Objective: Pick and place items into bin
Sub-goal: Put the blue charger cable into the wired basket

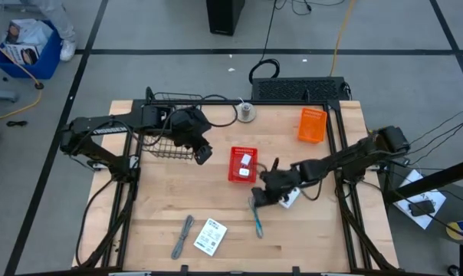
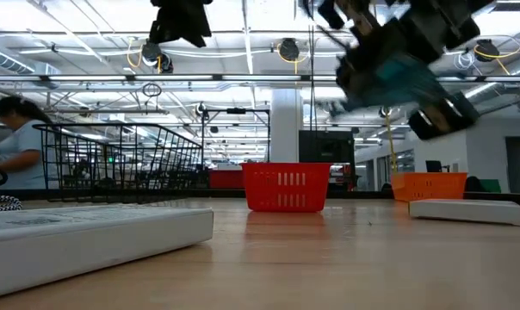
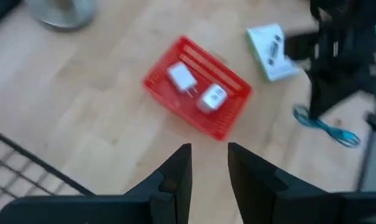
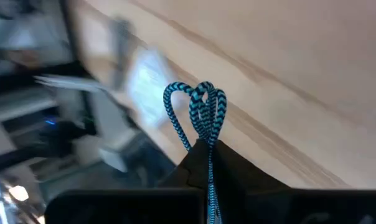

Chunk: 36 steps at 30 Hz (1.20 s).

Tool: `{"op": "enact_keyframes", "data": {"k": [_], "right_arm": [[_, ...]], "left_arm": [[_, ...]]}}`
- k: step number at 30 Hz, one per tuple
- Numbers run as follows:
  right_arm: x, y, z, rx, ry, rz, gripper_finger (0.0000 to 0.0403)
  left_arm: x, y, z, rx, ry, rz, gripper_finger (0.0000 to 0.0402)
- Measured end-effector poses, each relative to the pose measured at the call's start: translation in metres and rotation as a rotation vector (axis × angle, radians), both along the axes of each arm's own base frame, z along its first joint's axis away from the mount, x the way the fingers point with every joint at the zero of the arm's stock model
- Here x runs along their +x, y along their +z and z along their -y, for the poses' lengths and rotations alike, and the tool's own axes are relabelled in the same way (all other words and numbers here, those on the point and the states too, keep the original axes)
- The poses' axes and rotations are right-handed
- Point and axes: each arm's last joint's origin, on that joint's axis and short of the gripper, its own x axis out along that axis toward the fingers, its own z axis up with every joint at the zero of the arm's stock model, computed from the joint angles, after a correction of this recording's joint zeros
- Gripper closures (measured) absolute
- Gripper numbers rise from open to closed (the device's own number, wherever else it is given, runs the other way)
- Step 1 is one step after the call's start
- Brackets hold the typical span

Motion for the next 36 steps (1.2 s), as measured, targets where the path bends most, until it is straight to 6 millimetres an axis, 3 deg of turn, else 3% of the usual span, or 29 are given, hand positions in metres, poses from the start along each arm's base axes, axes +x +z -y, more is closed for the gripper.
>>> {"op": "enact_keyframes", "data": {"k": [4,9,19,27,36], "right_arm": [[-0.004,0.031,0.019,-0.138,-0.084,0.19,0.0401],[-0.013,0.057,0.043,-0.39,-0.207,0.328,0.0402],[-0.011,0.083,0.072,-0.745,-0.4,0.506,0.0402],[-0.008,0.091,0.074,-0.714,-0.397,0.6,0.0402],[-0.008,0.097,0.074,-0.678,-0.418,0.666,0.0403]], "left_arm": [[0.003,0.002,0.006,-0.114,-0.094,0.046,0.0295],[0.016,-0.001,0.01,-0.323,-0.074,0.079,0.0279],[0.047,-0.006,0.005,-0.496,0.015,0.19,0.0143],[0.056,-0.022,0.004,-0.522,0.071,0.127,0.0089],[0.07,-0.027,0.002,-0.521,0.077,0.174,0.0108]]}}
